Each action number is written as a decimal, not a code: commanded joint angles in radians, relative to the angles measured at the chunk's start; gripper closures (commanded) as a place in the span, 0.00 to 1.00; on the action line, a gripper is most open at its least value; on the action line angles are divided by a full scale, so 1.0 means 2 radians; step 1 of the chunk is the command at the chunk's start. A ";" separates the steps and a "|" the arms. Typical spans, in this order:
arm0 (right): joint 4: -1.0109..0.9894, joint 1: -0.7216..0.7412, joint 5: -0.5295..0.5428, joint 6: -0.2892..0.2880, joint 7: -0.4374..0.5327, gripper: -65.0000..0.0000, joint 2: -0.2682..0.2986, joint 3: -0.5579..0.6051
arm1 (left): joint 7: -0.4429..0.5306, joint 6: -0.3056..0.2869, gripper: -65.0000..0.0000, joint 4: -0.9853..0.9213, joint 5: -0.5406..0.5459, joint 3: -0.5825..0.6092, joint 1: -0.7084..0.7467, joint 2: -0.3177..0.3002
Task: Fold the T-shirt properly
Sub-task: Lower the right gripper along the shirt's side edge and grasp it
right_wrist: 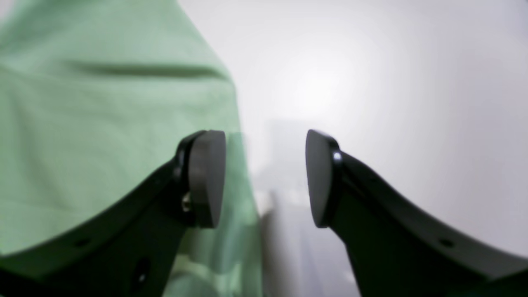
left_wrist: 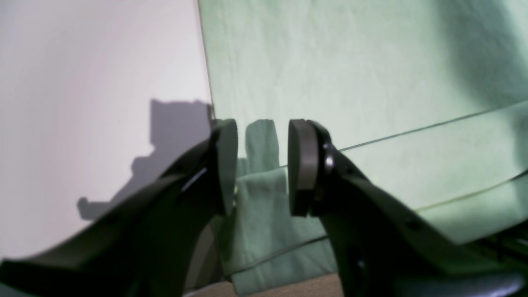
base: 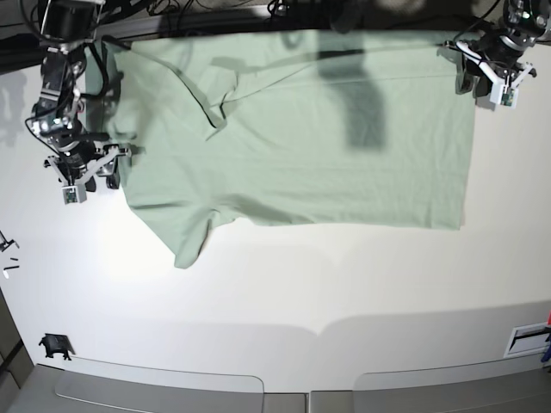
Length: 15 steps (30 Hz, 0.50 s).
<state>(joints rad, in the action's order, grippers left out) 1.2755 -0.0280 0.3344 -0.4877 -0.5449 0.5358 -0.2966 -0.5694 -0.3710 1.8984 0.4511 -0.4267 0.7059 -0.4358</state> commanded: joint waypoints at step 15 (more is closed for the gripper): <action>-0.231 0.147 0.139 -0.105 -0.030 0.55 0.016 -0.003 | 0.010 -0.001 0.70 0.008 0.005 -0.003 0.003 -0.005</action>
<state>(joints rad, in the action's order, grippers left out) 0.7998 0.2440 0.5976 -0.6880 -0.6243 0.5449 -0.2962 -0.5697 -0.3706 1.8984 0.4511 -0.4267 0.7063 -0.4328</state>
